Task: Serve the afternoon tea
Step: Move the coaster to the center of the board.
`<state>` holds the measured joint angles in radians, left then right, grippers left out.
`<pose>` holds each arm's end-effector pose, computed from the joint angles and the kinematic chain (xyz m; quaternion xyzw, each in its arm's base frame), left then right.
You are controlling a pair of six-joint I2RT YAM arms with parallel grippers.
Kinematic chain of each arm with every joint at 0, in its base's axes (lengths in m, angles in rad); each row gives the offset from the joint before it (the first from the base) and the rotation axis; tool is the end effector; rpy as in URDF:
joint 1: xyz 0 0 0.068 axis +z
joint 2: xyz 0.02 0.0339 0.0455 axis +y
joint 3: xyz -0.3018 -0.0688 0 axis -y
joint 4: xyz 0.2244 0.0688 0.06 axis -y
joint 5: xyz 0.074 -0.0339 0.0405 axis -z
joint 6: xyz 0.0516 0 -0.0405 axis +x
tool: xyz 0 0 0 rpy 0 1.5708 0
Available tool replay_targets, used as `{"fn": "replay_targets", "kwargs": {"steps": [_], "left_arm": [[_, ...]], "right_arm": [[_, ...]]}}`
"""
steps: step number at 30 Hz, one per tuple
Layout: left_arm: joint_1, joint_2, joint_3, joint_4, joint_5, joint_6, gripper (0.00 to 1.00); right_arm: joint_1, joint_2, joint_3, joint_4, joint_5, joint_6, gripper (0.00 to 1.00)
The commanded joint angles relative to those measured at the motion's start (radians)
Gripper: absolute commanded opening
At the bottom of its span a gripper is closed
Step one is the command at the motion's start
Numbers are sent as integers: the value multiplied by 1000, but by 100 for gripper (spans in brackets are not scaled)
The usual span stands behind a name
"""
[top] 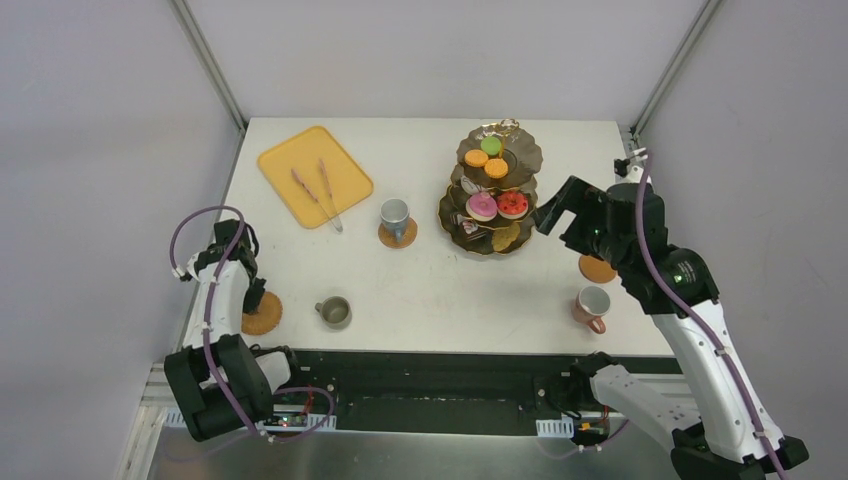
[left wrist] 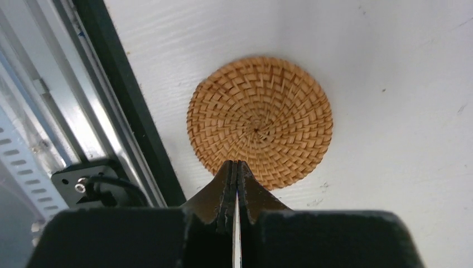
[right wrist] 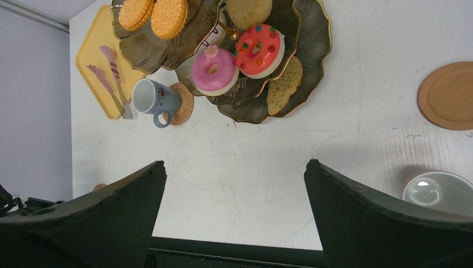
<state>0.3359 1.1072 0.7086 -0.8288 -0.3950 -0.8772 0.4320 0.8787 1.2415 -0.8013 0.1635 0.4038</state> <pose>0.1408 0.0702 0.2371 -0.5783 0.7747 0.1415 0.2131 0.1207 0.0464 0.4286 0.0319 0.8417 0.1540 0.5166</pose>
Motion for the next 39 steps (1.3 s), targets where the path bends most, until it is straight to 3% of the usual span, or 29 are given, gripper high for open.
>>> {"fn": "replay_targets", "kwargs": {"steps": [1, 7, 15, 20, 23, 32, 39], "left_arm": [[50, 34, -27, 142, -17, 44, 0], [160, 98, -125, 245, 157, -7, 0], [170, 157, -179, 371, 268, -28, 0], [165, 218, -189, 455, 440, -9, 0], [105, 248, -171, 454, 490, -16, 0], [-235, 261, -98, 447, 433, -139, 0], [-413, 370, 14, 461, 450, -96, 0]], "right_arm": [[5, -30, 39, -29, 3, -13, 99], [4, -35, 45, -42, 11, -17, 99], [5, -29, 53, -41, 20, -20, 99], [4, -30, 49, -40, 27, -22, 99], [4, -24, 42, -34, 27, -21, 99], [4, -4, 39, -9, 19, -17, 99], [4, -16, 32, -9, 29, -4, 99]]}}
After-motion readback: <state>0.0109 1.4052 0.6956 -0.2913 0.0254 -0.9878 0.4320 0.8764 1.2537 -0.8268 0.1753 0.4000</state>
